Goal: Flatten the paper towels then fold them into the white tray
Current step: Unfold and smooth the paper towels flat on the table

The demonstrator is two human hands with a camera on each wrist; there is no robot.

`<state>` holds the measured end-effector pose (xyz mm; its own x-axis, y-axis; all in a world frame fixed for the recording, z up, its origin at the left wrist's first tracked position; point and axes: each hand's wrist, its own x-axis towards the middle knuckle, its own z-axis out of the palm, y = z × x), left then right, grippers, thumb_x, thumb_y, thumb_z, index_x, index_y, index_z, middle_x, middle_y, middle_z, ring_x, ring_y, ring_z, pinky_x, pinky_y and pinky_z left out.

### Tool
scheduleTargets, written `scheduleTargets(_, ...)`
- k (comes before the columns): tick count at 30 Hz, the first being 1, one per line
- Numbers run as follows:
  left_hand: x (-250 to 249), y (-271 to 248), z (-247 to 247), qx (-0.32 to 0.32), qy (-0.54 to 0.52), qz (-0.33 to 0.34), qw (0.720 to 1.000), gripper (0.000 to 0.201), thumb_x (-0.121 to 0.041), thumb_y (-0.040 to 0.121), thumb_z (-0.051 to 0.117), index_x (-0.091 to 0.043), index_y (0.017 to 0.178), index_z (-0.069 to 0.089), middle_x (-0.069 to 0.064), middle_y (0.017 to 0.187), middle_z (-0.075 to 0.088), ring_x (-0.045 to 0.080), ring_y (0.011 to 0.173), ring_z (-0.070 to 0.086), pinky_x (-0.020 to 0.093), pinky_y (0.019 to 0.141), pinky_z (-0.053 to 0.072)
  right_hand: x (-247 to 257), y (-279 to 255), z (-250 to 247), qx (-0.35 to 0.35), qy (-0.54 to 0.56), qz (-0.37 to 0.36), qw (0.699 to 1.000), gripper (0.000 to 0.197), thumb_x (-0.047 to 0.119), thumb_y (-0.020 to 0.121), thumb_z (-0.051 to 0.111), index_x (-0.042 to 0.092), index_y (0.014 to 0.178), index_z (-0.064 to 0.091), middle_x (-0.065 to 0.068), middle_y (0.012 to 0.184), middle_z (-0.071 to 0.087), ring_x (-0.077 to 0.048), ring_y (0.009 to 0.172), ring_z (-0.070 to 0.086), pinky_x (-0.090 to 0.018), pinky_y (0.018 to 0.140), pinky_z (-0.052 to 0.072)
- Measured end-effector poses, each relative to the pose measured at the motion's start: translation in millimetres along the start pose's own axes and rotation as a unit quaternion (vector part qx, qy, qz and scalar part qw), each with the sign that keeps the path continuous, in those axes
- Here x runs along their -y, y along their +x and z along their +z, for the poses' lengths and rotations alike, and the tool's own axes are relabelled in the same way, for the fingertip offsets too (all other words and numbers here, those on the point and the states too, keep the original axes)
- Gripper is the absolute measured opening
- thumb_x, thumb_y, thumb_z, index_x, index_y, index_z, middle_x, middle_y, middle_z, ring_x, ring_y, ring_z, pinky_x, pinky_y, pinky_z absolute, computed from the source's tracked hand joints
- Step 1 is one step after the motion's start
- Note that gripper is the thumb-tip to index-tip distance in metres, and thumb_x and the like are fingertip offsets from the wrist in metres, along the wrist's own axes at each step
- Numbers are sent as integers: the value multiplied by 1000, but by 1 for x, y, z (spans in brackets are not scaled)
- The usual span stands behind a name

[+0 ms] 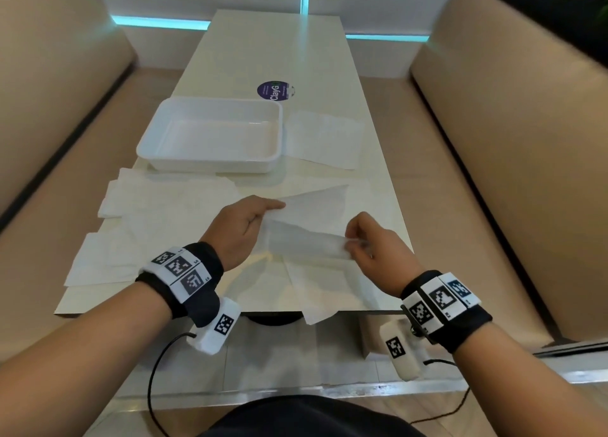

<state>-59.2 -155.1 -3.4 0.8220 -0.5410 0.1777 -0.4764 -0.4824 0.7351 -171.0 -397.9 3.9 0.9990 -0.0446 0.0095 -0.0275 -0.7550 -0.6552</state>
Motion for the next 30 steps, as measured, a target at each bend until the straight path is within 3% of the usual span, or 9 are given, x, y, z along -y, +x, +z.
scheduleTargets(4,3,4,-13,-67,18,-16,997,32,-7,96,49,-13,127,57,-9,121,52,4,110,47,-4,89,27,3,9,-5,-33,58,-1,998,16,15,94,51,26,104,47,13,88,60,-20,69,61,-28,66,49)
scheduleTargets(6,6,3,-20,-94,46,-37,994,40,-13,92,59,-15,132,53,-7,125,49,1,110,44,6,94,28,5,13,-7,-46,91,8,995,20,12,94,51,26,108,47,9,87,62,-18,64,60,-26,64,49)
scheduleTargets(11,32,-10,-40,-114,89,-139,980,55,-14,88,66,-13,138,45,6,137,46,19,123,45,22,101,31,10,27,-14,-44,177,17,983,23,3,92,52,19,109,53,-12,83,63,-9,57,57,-13,60,46)
scheduleTargets(13,43,-16,-47,-108,105,-184,971,56,-14,86,67,-11,138,45,9,139,45,25,125,45,25,102,31,8,34,-15,-15,156,25,987,23,4,91,54,21,107,54,-5,79,63,-7,56,56,-13,60,46)
scheduleTargets(16,60,-26,-56,-95,122,-246,957,57,-12,85,68,-11,137,45,12,137,45,31,122,47,32,102,34,1,42,-13,26,118,41,992,19,9,91,56,23,105,56,5,81,64,-7,60,59,-22,67,49)
scheduleTargets(21,75,-37,-64,-65,174,-336,924,65,-17,82,71,-16,140,41,13,145,31,37,126,41,44,104,36,-1,47,-12,38,94,38,994,17,12,92,56,21,106,58,5,87,66,-6,64,61,-19,67,49)
scheduleTargets(25,64,-28,-54,-75,281,-253,923,59,-28,80,72,-25,134,48,8,152,24,32,137,17,48,112,19,4,52,-16,44,87,20,995,16,12,92,57,22,103,59,5,90,66,-3,61,59,-13,63,48)
scheduleTargets(27,48,-17,-43,-64,263,-171,947,51,-33,81,70,-27,129,53,4,151,30,29,138,19,45,112,16,6,56,-19,46,81,16,996,15,14,92,57,24,102,60,8,91,65,-5,64,60,-12,63,47)
scheduleTargets(30,17,-3,-16,11,167,-32,985,41,-42,86,58,-27,125,58,0,144,44,23,132,32,38,111,24,5,64,-19,65,62,28,996,12,17,91,57,25,100,60,12,87,64,-11,71,62,-19,67,49)
